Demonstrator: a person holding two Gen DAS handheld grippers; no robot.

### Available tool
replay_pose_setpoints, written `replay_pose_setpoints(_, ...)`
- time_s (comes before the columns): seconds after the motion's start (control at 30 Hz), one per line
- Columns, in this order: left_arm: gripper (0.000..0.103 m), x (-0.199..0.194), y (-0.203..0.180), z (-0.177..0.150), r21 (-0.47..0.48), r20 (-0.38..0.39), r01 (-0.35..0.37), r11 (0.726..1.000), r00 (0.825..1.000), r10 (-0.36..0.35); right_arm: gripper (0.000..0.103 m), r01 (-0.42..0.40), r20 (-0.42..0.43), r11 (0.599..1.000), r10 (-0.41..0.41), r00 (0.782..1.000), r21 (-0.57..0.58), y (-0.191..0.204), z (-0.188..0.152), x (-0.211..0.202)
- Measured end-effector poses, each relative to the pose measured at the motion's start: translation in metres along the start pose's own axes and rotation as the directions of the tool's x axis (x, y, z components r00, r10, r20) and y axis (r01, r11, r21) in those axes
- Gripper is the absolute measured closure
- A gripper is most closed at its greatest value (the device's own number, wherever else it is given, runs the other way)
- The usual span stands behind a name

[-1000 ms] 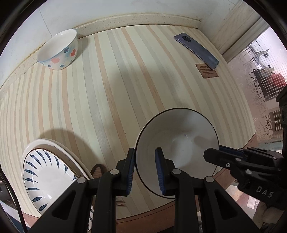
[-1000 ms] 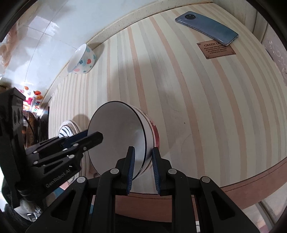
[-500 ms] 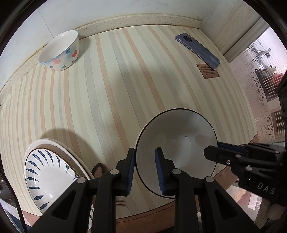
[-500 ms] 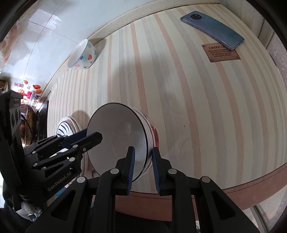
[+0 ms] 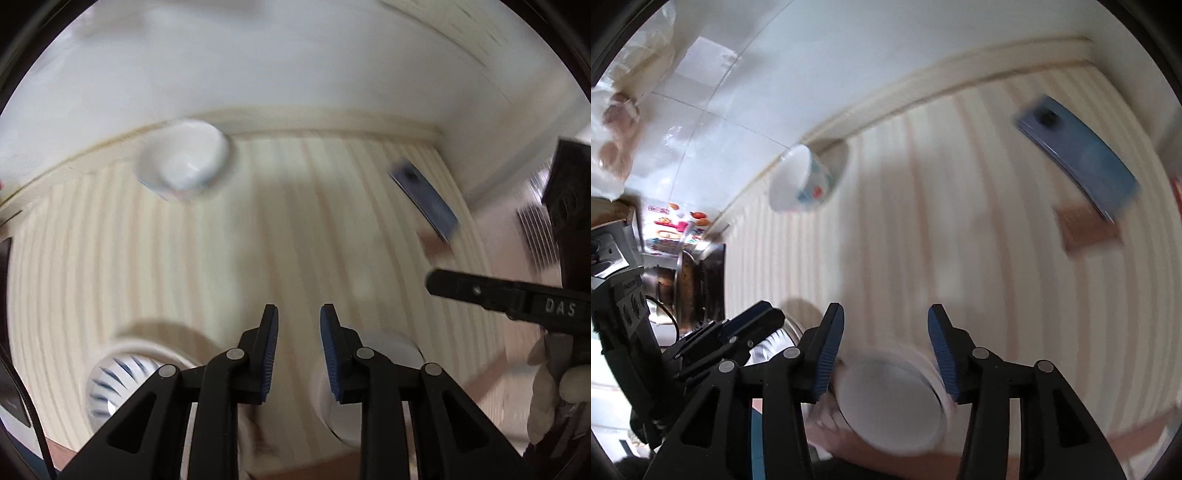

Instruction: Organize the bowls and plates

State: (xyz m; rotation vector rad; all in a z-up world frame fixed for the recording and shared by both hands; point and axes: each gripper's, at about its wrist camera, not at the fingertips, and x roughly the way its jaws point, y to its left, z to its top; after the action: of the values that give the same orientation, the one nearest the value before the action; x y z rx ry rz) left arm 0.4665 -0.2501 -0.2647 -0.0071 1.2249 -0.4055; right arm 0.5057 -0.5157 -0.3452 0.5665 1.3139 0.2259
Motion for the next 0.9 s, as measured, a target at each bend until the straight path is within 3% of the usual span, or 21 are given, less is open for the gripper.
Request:
replay_pose_setpoints(0.13,0.079,0.021,0.065,0.048,-0.151,0.007,-0.054,0.987,0.998,0.056,0.053,-0.029,0.006,0.998,0.029,1.000,-0.060,0.034,0.061,0.040)
replay_pose_setpoints(0.27,0.079,0.042,0.127,0.091,-0.288,0.034,-0.068,0.955,0.996,0.081,0.053,-0.041,0.001,0.994,0.042,0.999,-0.098,0.064,0.113,0.086)
replay_pose_setpoints(0.47,0.079,0.082,0.176,0.123,-0.360,0.001,-0.054,0.931,0.998,0.058,0.053,-0.029,-0.052,0.990,0.022,0.998,-0.140,0.095,0.167,0.157)
replay_pose_setpoints(0.53,0.079,0.097,0.184,0.127,-0.365,-0.026,-0.042,0.930,0.999,0.035,0.054,-0.035,-0.088,0.990,0.023,0.996,-0.135,0.096,0.173,0.176)
replay_pose_setpoints(0.63,0.081,0.115,0.187,0.129,-0.355,-0.049,-0.020,0.935,0.999,0.003,0.085,-0.026,-0.130,0.992,0.009,0.991,-0.128,0.093,0.175,0.197)
replay_pose_setpoints(0.7,0.088,0.119,0.183,0.130,-0.336,-0.044,-0.021,0.941,0.999,0.006,0.086,-0.020,-0.124,0.992,0.004,0.992,-0.128,0.092,0.173,0.200)
replay_pose_setpoints(0.9,0.088,0.117,0.170,0.124,-0.316,-0.042,-0.043,0.948,0.999,0.031,0.086,0.005,-0.103,0.989,-0.021,0.994,-0.150,0.093,0.165,0.193)
